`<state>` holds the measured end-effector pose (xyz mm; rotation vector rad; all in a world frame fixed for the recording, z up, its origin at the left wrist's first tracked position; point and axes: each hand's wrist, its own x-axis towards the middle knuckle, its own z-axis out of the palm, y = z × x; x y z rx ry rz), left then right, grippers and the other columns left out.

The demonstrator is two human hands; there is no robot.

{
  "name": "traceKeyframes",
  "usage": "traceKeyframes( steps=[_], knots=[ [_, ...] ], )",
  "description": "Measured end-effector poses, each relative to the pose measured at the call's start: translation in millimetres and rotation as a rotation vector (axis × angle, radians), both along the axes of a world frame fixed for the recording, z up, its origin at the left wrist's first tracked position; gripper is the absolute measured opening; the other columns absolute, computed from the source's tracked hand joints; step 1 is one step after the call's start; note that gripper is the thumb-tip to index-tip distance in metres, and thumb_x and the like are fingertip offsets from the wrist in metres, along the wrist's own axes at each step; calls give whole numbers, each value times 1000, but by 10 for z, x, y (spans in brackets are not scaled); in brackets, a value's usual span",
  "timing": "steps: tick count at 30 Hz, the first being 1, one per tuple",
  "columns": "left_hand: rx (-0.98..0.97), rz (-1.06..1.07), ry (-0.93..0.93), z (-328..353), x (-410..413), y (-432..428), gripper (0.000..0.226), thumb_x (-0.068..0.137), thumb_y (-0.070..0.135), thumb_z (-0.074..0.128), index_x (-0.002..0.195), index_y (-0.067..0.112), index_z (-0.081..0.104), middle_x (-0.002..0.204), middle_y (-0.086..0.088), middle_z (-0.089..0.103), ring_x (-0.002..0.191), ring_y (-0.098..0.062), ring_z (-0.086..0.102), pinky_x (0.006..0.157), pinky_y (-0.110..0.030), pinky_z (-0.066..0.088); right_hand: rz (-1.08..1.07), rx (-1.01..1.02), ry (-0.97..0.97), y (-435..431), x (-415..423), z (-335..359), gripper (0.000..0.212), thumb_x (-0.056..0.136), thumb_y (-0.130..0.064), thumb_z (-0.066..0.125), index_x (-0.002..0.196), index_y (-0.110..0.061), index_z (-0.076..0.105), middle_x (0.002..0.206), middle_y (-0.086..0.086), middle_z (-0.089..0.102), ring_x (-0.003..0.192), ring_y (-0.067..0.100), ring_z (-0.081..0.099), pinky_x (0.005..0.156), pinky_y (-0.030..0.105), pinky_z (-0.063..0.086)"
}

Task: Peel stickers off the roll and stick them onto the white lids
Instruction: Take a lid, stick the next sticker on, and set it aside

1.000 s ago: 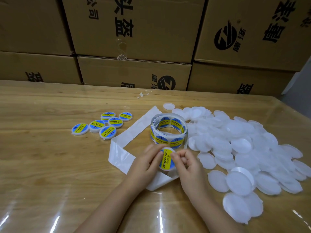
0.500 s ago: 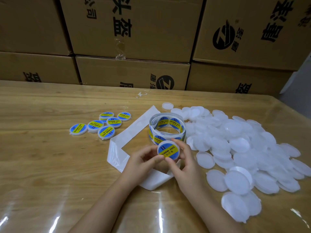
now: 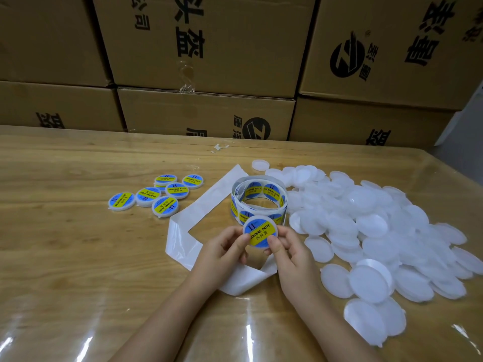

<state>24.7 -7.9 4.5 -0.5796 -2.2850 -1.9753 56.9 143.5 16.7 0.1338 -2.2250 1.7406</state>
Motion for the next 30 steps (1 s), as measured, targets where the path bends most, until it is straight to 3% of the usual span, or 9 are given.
traceKeyframes(
  steps=[2, 5, 8, 10, 13, 16, 22, 26, 30],
  knots=[
    [-74, 18, 33, -26, -5, 5, 8, 86, 39, 59, 90, 32, 61, 69, 10, 62, 65, -3, 57, 66, -17, 46, -13, -2, -11, -3, 3, -4, 20, 96, -13, 52, 91, -30, 61, 70, -6, 66, 68, 2, 60, 64, 12, 42],
    [-84, 6, 73, -27, -3, 22, 27, 75, 41, 68, 100, 43, 57, 93, 18, 66, 79, 1, 61, 69, -14, 47, 17, 5, -7, -21, 20, 2, 17, 96, -14, 53, 88, -26, 62, 72, -5, 69, 67, 7, 62, 62, 16, 45],
    [-31, -25, 80, -36, -10, 25, 44, 77, 39, 66, 117, 50, 51, 108, 15, 66, 95, -10, 65, 82, -31, 53, 30, 0, 1, -27, 36, 7, 15, 96, -15, 52, 87, -22, 63, 70, -1, 68, 65, 15, 61, 60, 23, 45],
    [-41, -26, 92, -52, -11, 16, 48, 80, 41, 63, 124, 53, 47, 110, 14, 66, 97, -15, 64, 85, -37, 53, 29, -11, -7, -29, 31, 5, 15, 96, -17, 51, 87, -20, 62, 66, -4, 65, 61, 9, 58, 59, 21, 43],
    [-67, -31, 104, -61, -5, 9, 51, 82, 43, 60, 129, 56, 43, 112, 15, 66, 97, -11, 64, 86, -32, 52, 23, -32, -18, -20, 20, 0, 17, 94, -22, 51, 85, -13, 61, 61, -9, 62, 58, 1, 55, 57, 15, 42],
    [-104, -40, 119, -46, 9, 9, 51, 82, 48, 58, 128, 61, 40, 108, 20, 66, 91, -5, 64, 82, -24, 52, 26, -72, -33, -15, 5, -14, 20, 93, -24, 53, 83, -8, 60, 60, -8, 62, 57, 0, 56, 58, 14, 42],
    [-167, -56, 166, -24, 40, 8, 49, 83, 50, 53, 125, 69, 35, 110, 23, 63, 91, -15, 64, 78, -30, 53, -7, -124, -49, -12, -19, -43, 36, 78, -48, 55, 77, -12, 59, 60, -3, 63, 56, 4, 56, 59, 17, 44],
    [-207, -35, 170, -27, 38, -2, 49, 85, 51, 51, 128, 66, 34, 110, 24, 64, 90, -11, 64, 78, -26, 52, -4, -118, -37, -5, -11, -62, 36, 78, -50, 54, 77, -14, 60, 61, -2, 64, 58, 5, 57, 60, 18, 44],
    [-230, -41, 151, -12, 33, 3, 33, 92, 45, 45, 122, 59, 46, 112, 31, 62, 98, 4, 63, 84, -12, 45, 4, -78, 13, -13, 13, -55, 27, 87, -40, 51, 80, -17, 62, 67, 1, 67, 62, 10, 61, 59, 24, 47]
  ],
)
